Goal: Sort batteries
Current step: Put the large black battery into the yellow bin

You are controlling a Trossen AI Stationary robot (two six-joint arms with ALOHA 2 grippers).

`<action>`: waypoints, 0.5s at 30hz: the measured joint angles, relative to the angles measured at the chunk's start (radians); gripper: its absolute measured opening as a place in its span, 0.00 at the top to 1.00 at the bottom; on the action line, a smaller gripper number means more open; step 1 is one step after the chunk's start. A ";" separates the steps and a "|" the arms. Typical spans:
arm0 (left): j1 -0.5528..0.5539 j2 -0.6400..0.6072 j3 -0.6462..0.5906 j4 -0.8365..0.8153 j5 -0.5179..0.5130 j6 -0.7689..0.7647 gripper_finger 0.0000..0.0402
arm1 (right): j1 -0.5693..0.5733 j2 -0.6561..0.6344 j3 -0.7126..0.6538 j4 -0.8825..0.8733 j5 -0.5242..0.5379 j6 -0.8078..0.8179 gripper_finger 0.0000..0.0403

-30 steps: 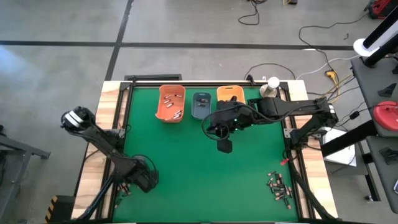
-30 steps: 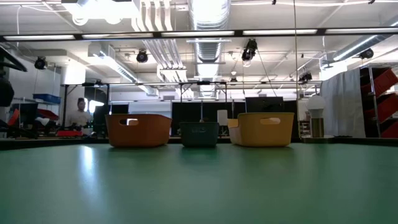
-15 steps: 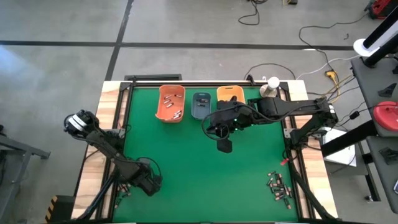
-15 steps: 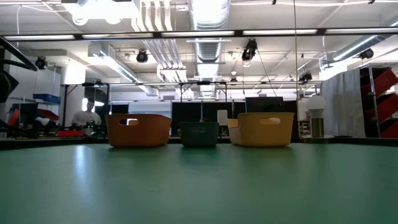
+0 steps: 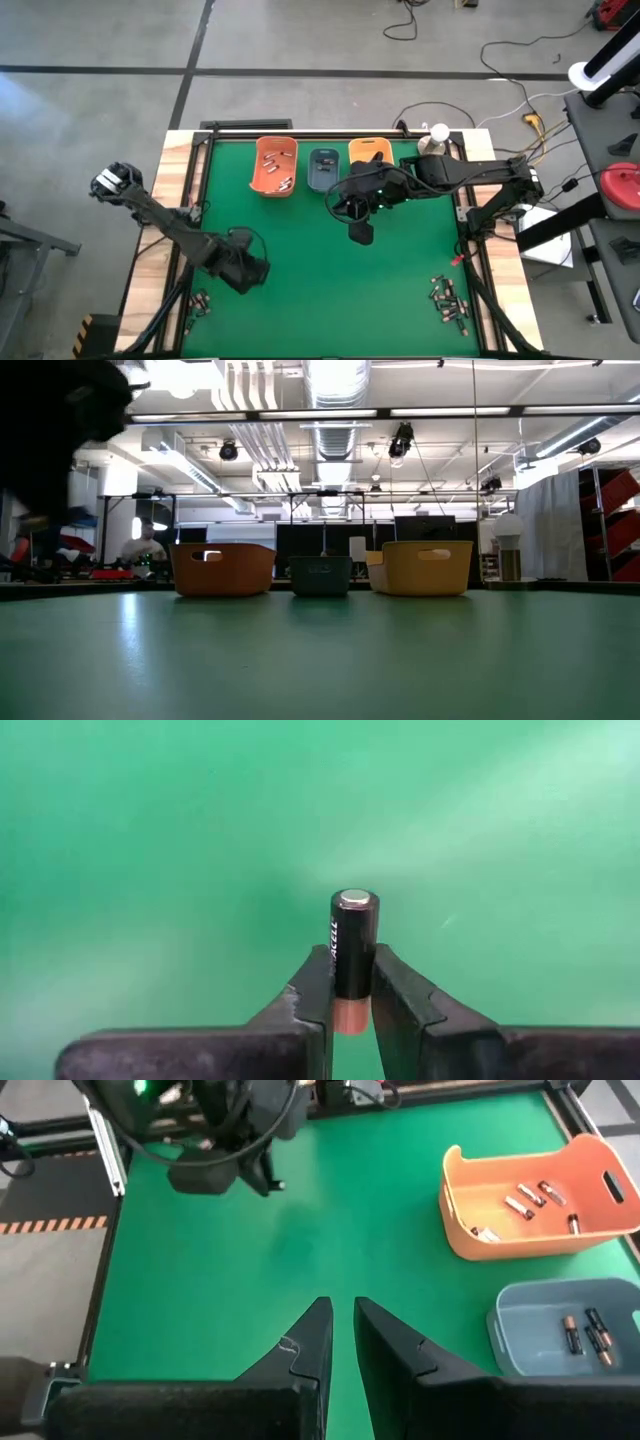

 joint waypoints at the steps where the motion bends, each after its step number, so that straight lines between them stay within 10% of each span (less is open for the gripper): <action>1: 0.018 -0.007 0.010 0.013 -0.030 0.091 0.93 | 0.000 0.000 0.000 -0.015 0.000 0.000 0.90; 15: 0.368 -0.028 0.137 0.370 0.006 1.154 0.93 | 0.033 -0.002 -0.027 -0.374 0.087 0.229 0.90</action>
